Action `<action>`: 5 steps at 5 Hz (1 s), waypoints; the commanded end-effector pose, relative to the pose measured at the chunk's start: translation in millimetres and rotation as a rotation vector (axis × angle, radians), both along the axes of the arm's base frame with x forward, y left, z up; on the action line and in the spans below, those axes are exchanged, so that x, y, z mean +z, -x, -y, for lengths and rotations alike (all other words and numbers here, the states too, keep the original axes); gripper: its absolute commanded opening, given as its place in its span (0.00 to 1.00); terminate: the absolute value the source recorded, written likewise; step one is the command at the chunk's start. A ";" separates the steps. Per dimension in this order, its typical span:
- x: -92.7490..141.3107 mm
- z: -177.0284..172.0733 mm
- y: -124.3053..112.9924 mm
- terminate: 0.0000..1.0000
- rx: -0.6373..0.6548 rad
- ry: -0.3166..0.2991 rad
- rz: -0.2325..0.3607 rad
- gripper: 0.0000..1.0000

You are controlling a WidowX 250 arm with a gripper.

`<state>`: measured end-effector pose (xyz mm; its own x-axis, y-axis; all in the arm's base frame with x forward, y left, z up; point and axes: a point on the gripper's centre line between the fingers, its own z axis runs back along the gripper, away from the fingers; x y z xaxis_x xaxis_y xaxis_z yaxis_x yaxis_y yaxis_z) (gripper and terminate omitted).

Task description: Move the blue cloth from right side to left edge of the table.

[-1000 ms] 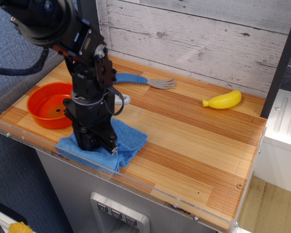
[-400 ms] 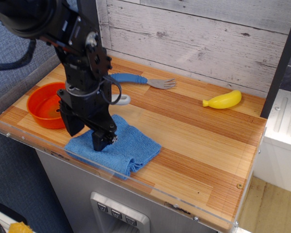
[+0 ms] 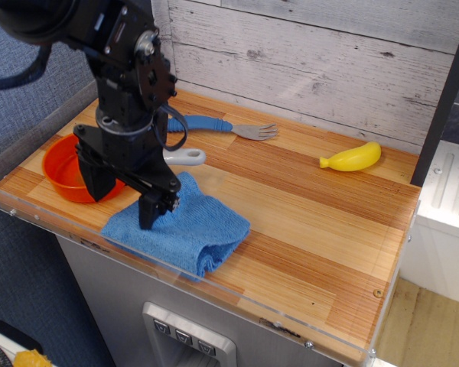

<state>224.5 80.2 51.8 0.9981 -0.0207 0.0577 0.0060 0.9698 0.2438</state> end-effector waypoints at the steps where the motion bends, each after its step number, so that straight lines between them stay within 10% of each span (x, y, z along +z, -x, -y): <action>1: 30.2 -4.3 -12.1 0.00 0.093 -0.025 0.026 1.00; 5: 74.7 33.3 -28.0 0.00 0.081 0.066 0.065 1.00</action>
